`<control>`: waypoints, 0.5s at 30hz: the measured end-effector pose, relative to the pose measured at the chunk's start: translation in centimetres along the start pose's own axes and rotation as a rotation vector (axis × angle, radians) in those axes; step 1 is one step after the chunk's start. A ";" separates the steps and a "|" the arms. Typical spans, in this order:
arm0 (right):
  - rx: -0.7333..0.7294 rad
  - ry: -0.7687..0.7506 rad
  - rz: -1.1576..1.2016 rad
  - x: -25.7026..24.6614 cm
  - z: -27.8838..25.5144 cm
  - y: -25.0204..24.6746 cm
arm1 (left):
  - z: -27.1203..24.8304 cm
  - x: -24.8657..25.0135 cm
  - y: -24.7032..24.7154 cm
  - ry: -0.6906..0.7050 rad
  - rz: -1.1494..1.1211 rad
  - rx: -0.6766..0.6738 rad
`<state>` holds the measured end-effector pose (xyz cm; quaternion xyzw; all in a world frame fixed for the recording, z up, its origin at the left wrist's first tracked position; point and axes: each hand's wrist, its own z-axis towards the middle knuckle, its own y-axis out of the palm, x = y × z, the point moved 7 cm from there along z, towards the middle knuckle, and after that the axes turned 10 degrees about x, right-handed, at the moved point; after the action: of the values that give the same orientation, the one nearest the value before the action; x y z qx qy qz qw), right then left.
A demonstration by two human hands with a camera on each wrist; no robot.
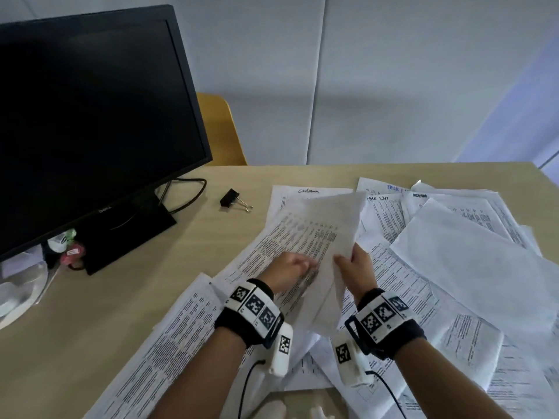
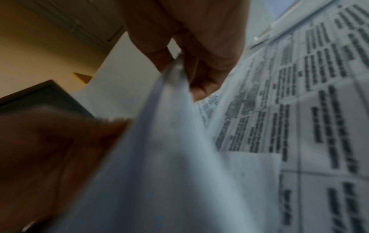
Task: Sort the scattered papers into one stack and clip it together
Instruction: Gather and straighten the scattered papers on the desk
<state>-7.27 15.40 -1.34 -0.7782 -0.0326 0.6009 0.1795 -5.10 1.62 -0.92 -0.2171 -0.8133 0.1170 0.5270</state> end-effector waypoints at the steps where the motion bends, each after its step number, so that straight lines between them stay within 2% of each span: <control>1: 0.026 0.030 -0.024 0.8 0.3 -0.2 | 0.3 -1.1 -0.5 -0.012 0.065 0.021; 4: 0.088 0.102 -0.057 2.4 0.7 -1.1 | 1.2 -5.0 -4.1 -0.118 0.249 0.163; 6: 0.129 0.153 -0.077 3.4 0.9 -1.6 | 1.4 -7.5 -7.4 -0.223 0.474 0.261; 8: 0.146 0.191 -0.098 4.2 0.9 -1.8 | 0.8 -9.8 -10.1 -0.354 0.668 0.282; 11: 0.162 0.196 -0.120 4.6 0.8 -2.2 | -0.4 -12.7 -12.3 -0.499 0.745 0.297; 15: 0.166 0.197 -0.132 4.8 0.7 -2.3 | -1.2 -14.5 -12.7 -0.563 0.842 0.344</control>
<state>-6.24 19.03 -5.16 -0.8121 -0.0162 0.5093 0.2844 -1.82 -16.43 -6.75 -0.3953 -0.7347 0.5037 0.2241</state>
